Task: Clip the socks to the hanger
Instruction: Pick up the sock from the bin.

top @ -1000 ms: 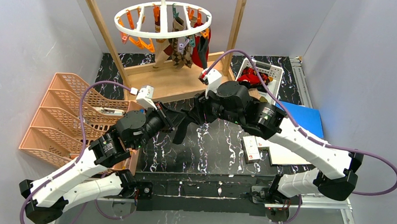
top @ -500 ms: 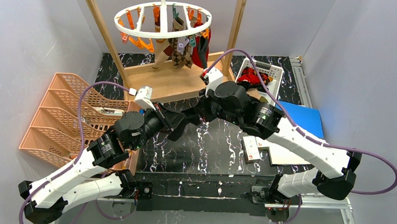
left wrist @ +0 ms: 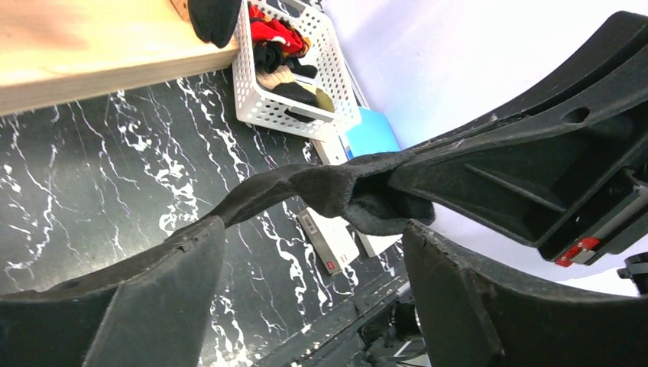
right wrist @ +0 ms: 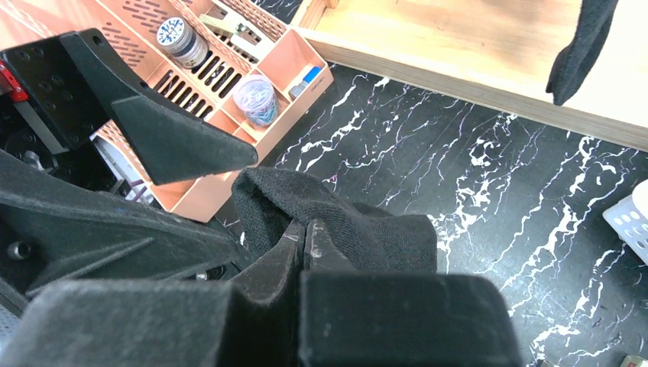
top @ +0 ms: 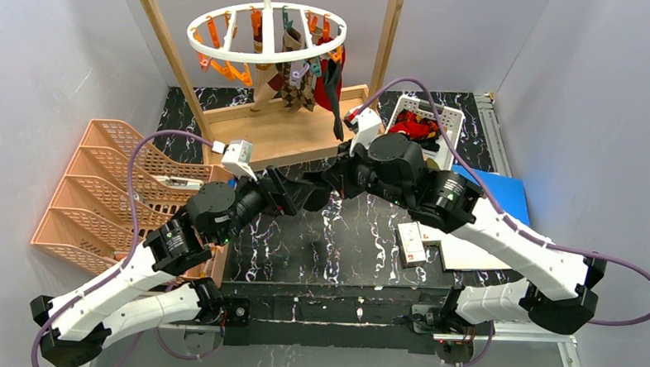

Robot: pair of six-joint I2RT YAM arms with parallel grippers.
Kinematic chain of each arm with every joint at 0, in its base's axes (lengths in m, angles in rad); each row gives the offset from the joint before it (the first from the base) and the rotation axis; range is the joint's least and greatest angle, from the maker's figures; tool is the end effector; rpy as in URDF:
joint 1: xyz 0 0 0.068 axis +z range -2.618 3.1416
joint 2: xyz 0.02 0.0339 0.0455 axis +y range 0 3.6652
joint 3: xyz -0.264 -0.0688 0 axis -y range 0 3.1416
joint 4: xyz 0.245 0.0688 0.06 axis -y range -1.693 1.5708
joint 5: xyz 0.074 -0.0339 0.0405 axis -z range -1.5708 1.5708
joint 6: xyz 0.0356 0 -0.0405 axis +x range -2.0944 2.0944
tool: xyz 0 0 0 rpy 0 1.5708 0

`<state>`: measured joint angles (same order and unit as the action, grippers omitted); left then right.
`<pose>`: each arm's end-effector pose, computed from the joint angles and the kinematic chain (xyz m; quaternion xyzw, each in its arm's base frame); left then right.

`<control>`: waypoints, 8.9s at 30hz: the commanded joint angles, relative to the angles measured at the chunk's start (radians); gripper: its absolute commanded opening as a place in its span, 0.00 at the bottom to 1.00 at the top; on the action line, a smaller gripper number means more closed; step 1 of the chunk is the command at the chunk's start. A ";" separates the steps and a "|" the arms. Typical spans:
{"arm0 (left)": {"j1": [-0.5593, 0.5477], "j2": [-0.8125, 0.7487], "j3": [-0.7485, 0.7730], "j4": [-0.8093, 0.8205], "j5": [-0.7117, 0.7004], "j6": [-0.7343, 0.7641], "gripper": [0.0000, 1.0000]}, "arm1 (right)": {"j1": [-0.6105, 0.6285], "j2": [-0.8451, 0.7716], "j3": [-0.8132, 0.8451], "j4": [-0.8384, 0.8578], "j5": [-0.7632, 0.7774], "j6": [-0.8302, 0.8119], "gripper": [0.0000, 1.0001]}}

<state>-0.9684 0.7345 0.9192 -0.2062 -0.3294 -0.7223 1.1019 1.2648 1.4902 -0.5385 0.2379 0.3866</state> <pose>0.1010 -0.1266 0.3921 -0.0273 0.7137 -0.4385 0.5455 0.1291 0.2363 0.4450 -0.2157 0.7766 0.3251 0.4946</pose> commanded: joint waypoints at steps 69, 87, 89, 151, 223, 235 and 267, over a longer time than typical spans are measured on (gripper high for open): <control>-0.004 -0.170 -0.325 0.465 0.144 0.691 0.92 | -0.045 -0.145 -0.227 0.184 0.058 0.417 0.01; -0.004 -0.056 -0.297 0.552 0.285 0.764 0.58 | -0.044 -0.158 -0.284 0.242 -0.008 0.438 0.01; -0.004 -0.054 -0.298 0.558 0.282 0.767 0.58 | -0.043 -0.161 -0.291 0.238 -0.004 0.437 0.01; -0.004 -0.099 -0.259 0.388 0.272 0.873 0.75 | -0.045 -0.140 -0.271 0.284 -0.148 0.268 0.01; -0.004 -0.094 -0.174 0.358 0.377 0.860 0.15 | -0.043 -0.278 -0.325 0.295 -0.082 0.146 0.01; -0.004 -0.075 -0.156 0.359 0.397 0.859 0.00 | -0.044 -0.264 -0.314 0.274 -0.122 0.155 0.01; -0.004 -0.035 -0.154 0.389 0.380 0.893 0.57 | -0.044 -0.262 -0.314 0.301 -0.192 0.138 0.01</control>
<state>-0.9691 0.7055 0.7288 0.1562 0.0456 0.1608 1.0599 1.0080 1.1610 -0.2874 0.0513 0.5419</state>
